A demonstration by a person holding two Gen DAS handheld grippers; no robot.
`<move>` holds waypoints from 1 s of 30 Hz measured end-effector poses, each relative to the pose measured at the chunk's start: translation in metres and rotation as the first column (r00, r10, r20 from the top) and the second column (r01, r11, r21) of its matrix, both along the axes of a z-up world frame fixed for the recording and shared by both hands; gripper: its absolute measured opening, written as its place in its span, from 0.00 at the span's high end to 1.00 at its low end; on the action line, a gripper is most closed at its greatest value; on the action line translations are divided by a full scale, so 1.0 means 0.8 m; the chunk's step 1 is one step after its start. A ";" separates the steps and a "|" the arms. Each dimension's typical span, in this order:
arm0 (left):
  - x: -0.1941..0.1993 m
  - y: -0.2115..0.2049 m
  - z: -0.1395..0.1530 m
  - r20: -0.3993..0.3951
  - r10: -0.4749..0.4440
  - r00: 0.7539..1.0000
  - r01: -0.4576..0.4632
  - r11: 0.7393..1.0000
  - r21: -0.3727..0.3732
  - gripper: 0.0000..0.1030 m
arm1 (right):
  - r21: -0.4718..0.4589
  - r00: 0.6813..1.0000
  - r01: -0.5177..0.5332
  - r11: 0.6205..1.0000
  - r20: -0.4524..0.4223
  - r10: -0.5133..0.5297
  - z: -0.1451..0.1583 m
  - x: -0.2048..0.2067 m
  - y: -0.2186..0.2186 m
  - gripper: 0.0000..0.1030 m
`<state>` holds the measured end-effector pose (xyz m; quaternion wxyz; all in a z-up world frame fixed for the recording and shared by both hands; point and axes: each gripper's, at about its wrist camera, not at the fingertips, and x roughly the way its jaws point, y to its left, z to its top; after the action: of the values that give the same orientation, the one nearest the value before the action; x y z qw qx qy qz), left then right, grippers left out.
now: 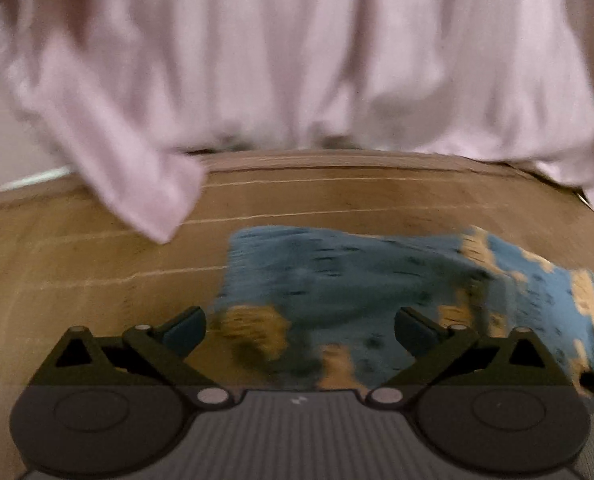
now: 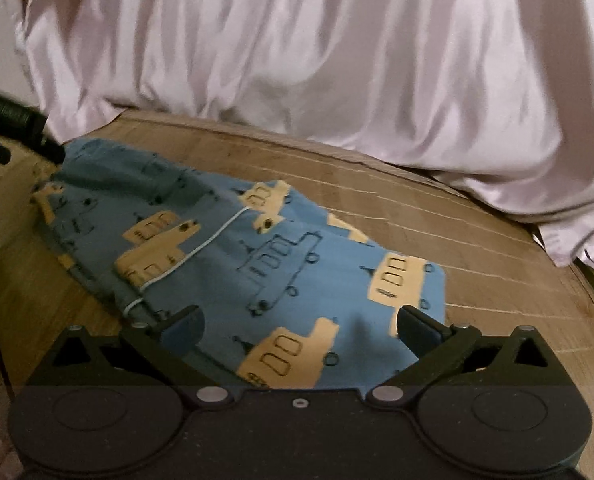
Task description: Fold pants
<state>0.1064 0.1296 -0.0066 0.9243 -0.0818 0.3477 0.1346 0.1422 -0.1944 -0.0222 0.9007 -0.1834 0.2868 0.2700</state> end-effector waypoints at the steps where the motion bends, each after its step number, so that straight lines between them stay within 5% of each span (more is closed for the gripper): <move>1: 0.001 0.011 -0.001 -0.008 0.028 1.000 -0.028 0.999 -0.018 0.00 | -0.006 1.000 -0.007 1.000 0.001 0.007 -0.001 -0.001 0.003 0.01; 7: 0.012 0.060 -0.010 -0.010 0.118 0.993 -0.118 0.975 -0.188 0.20 | -0.027 1.000 -0.015 1.000 -0.005 0.015 -0.006 -0.004 0.007 0.01; 9: 0.018 0.070 -0.015 -0.028 0.129 0.991 -0.132 0.965 -0.225 0.44 | -0.032 1.000 -0.016 0.999 -0.007 0.016 -0.007 -0.004 0.007 0.01; 11: 0.021 0.075 -0.019 -0.059 0.139 0.988 -0.150 0.959 -0.242 0.58 | -0.033 1.000 -0.016 0.999 -0.010 0.015 -0.008 -0.003 0.007 0.01; 15: 0.017 0.075 -0.020 -0.060 0.111 0.992 -0.123 0.948 -0.292 0.73 | -0.033 1.000 -0.019 0.999 -0.013 0.018 -0.009 -0.004 0.008 0.01; 18: 0.014 0.069 -0.014 -0.041 0.100 0.994 -0.107 0.964 -0.242 0.77 | -0.034 1.000 -0.023 0.999 -0.015 0.023 -0.010 -0.004 0.009 0.01; 23: 0.023 0.042 -0.001 -0.002 0.016 1.000 -0.016 1.000 -0.022 0.78 | -0.030 0.999 -0.023 0.999 -0.025 0.022 -0.012 -0.003 0.008 0.01; 30: 0.031 0.051 -0.015 -0.065 0.033 0.997 -0.035 0.999 -0.019 0.68 | -0.028 1.000 -0.014 1.000 -0.023 0.014 -0.011 -0.002 0.008 0.01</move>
<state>0.1309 0.1705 -0.0183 0.9093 -0.0927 0.3771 0.1494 0.1404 -0.1881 -0.0313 0.8927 -0.1948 0.2997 0.2744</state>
